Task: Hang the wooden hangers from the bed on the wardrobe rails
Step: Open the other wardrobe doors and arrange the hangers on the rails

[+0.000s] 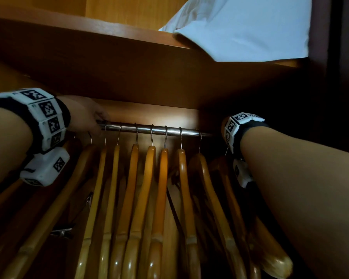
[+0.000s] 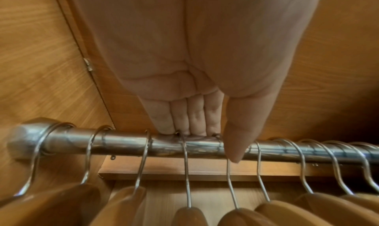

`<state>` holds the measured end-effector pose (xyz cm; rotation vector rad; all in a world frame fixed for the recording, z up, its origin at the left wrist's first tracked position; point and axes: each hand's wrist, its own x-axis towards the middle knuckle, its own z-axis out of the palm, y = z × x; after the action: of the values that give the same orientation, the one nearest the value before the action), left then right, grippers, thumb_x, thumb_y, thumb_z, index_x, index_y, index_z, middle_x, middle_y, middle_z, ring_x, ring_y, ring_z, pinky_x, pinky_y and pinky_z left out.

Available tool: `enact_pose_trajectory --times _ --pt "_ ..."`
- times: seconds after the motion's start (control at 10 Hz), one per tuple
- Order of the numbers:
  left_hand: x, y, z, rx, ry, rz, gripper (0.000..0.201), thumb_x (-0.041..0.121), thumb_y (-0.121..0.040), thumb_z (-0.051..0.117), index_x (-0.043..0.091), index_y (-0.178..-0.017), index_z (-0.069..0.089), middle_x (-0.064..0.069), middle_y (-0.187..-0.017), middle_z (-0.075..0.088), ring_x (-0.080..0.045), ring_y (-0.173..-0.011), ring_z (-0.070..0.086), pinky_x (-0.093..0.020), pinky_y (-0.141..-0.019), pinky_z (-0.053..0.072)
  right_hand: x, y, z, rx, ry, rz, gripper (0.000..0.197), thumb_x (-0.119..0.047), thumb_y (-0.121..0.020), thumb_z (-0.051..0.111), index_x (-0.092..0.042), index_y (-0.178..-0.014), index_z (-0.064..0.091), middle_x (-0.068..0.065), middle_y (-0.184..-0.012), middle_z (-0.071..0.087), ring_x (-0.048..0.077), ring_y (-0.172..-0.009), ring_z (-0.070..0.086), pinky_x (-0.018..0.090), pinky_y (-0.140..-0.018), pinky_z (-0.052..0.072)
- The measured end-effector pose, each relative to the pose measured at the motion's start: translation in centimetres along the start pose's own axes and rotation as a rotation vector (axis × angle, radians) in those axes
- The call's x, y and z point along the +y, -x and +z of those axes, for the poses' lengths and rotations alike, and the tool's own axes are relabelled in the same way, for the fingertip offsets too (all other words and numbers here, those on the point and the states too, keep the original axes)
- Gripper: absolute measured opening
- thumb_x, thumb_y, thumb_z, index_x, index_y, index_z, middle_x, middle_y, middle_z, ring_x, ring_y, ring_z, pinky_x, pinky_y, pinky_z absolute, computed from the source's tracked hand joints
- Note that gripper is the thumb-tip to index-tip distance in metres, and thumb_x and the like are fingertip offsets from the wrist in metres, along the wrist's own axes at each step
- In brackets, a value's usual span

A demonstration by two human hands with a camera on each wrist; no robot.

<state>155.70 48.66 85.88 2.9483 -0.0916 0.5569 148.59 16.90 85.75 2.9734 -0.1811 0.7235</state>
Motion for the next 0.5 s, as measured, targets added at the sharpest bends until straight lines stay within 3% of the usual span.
enact_pose_trajectory --times 0.1,0.2,0.4,0.5 --pt "-0.1 -0.2 0.0 -0.007 0.005 -0.007 0.055 0.032 -0.083 0.08 0.034 -0.132 0.057 0.014 -0.119 0.06 -0.007 -0.099 0.057 -0.028 -0.073 0.044 1.6 -5.3 3.2 0.031 -0.042 0.007 0.045 -0.004 -0.1 0.046 0.002 -0.144 0.04 0.022 -0.147 0.042 0.038 -0.137 0.038 0.033 -0.103 0.029" --pt "-0.2 -0.4 0.0 -0.017 0.01 -0.011 0.058 0.033 -0.081 0.081 0.035 -0.133 0.056 0.015 -0.118 0.059 -0.009 -0.1 0.058 -0.03 -0.076 0.045 0.9 -6.2 3.7 -0.031 -0.129 -0.014 0.052 -0.014 -0.085 0.071 -0.007 -0.134 0.056 0.016 -0.138 0.054 0.034 -0.128 0.05 0.039 -0.106 0.042" --pt "-0.1 -0.2 -0.2 -0.022 0.031 -0.008 0.053 0.031 -0.079 0.083 0.034 -0.127 0.059 0.014 -0.112 0.064 -0.009 -0.098 0.061 -0.029 -0.073 0.046 0.5 -5.9 2.9 -0.077 -0.242 -0.073 0.054 -0.023 -0.079 0.078 -0.012 -0.129 0.062 0.012 -0.134 0.058 0.031 -0.126 0.052 0.034 -0.099 0.042" --pt "0.0 -0.1 -0.2 -0.022 0.023 0.006 0.051 0.032 -0.079 0.083 0.035 -0.124 0.061 0.012 -0.113 0.066 -0.011 -0.099 0.064 -0.034 -0.084 0.051 0.9 -6.3 3.2 -0.078 -0.242 -0.082 0.054 -0.028 -0.078 0.079 -0.013 -0.127 0.063 0.012 -0.132 0.059 0.031 -0.124 0.054 0.033 -0.098 0.043"
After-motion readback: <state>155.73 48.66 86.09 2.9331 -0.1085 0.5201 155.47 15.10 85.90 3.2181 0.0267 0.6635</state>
